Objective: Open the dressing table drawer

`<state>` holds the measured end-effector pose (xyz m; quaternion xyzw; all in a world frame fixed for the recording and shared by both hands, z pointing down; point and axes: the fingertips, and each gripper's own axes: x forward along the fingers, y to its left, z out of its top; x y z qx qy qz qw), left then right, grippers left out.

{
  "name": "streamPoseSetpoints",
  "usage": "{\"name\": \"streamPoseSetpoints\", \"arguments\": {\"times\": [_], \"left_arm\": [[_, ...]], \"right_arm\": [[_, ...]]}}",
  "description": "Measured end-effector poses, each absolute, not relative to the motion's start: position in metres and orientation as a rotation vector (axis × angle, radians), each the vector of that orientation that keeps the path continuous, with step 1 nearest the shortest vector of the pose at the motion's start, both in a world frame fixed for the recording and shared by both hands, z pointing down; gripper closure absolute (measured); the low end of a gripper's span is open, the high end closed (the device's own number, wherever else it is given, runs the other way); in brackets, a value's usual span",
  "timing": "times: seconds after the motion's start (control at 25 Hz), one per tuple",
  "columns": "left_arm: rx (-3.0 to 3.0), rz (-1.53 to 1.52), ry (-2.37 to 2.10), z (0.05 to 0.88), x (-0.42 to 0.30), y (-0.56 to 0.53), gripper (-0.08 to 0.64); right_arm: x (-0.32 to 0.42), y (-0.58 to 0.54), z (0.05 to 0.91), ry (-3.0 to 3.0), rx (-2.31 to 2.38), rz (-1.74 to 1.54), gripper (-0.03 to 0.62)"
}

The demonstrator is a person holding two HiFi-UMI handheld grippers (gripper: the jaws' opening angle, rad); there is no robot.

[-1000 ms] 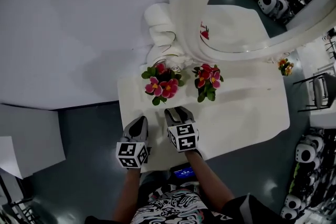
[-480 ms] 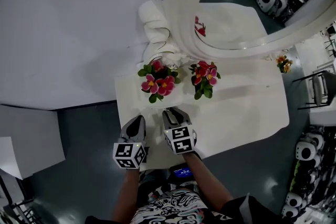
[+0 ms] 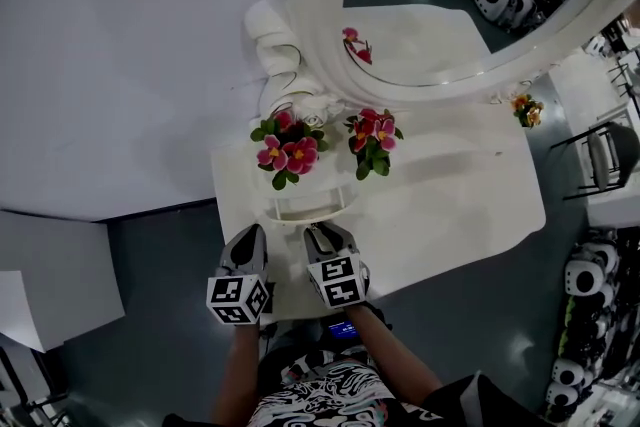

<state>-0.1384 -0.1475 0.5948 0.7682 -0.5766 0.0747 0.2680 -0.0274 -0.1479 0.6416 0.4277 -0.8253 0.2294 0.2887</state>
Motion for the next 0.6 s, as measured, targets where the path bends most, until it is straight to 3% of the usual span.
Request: {"name": "streamPoseSetpoints", "arguments": {"times": [0.36,0.6], "left_arm": [[2.122,0.177,-1.546,0.573,-0.13,-0.148,0.558],[2.2,0.134,-1.555,0.539,-0.123,-0.148,0.558]], "right_arm": [[-0.02,-0.137,0.631,-2.182,1.135,0.61,0.468],[-0.004,-0.131,0.595,-2.221,1.207,0.523,0.516]]}}
